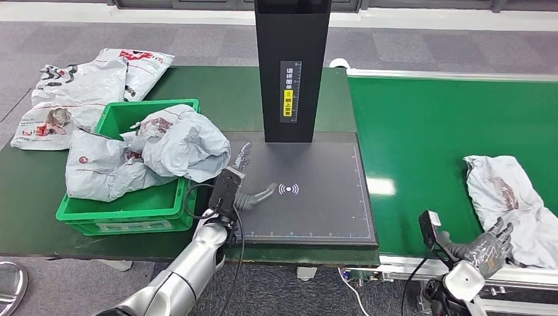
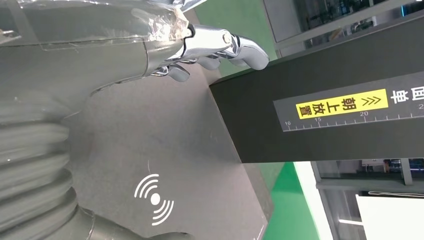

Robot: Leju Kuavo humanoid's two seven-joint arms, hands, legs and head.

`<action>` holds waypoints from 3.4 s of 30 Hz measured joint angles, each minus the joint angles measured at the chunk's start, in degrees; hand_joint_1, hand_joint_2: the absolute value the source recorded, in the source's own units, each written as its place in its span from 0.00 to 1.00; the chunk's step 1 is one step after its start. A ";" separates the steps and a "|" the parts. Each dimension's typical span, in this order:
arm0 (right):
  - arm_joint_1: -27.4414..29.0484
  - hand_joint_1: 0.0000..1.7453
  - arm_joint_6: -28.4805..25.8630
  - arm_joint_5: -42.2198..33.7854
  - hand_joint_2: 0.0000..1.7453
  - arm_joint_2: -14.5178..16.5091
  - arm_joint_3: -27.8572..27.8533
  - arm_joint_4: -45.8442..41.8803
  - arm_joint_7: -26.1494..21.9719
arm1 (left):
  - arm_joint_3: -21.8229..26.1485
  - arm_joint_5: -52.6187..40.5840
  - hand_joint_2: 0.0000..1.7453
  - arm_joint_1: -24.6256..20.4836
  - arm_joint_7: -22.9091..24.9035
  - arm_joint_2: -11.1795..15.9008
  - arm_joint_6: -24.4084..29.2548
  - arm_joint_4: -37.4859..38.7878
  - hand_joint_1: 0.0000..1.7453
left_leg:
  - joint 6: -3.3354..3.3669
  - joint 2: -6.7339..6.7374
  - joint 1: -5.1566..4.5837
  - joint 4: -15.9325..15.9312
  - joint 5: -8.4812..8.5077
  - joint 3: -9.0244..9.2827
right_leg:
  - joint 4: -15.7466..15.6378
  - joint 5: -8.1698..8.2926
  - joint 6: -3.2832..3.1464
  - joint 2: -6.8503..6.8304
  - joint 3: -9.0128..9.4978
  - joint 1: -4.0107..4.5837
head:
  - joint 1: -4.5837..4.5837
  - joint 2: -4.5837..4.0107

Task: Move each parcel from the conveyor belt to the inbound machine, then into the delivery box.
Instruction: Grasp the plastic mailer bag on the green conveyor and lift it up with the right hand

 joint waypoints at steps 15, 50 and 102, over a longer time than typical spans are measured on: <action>-0.54 0.00 0.00 -0.02 1.00 -0.21 0.14 0.81 0.57 | 0.00 0.46 1.00 0.12 -0.32 0.27 0.04 -0.11 0.00 | 0.00 0.00 0.00 0.00 0.00 0.01 | 0.00 0.00 0.00 0.00 0.00 0.00 | 0.00 0.00; -0.56 0.00 0.43 -3.59 0.00 -0.21 0.11 1.28 -5.66 | 0.00 0.95 1.00 0.13 -0.56 0.42 0.12 -0.11 0.00 | 0.00 0.01 0.00 0.00 0.00 0.01 | 0.00 0.00 0.00 0.01 -0.01 0.00 | 0.00 0.01; 0.37 0.00 14.21 -0.66 1.00 -1.96 2.88 3.10 5.73 | 0.00 1.72 1.00 0.19 -0.23 0.95 -1.29 -1.70 0.00 | 0.01 0.03 0.01 0.00 -0.01 0.06 | -0.02 -0.03 0.03 0.03 0.01 0.01 | -0.01 0.00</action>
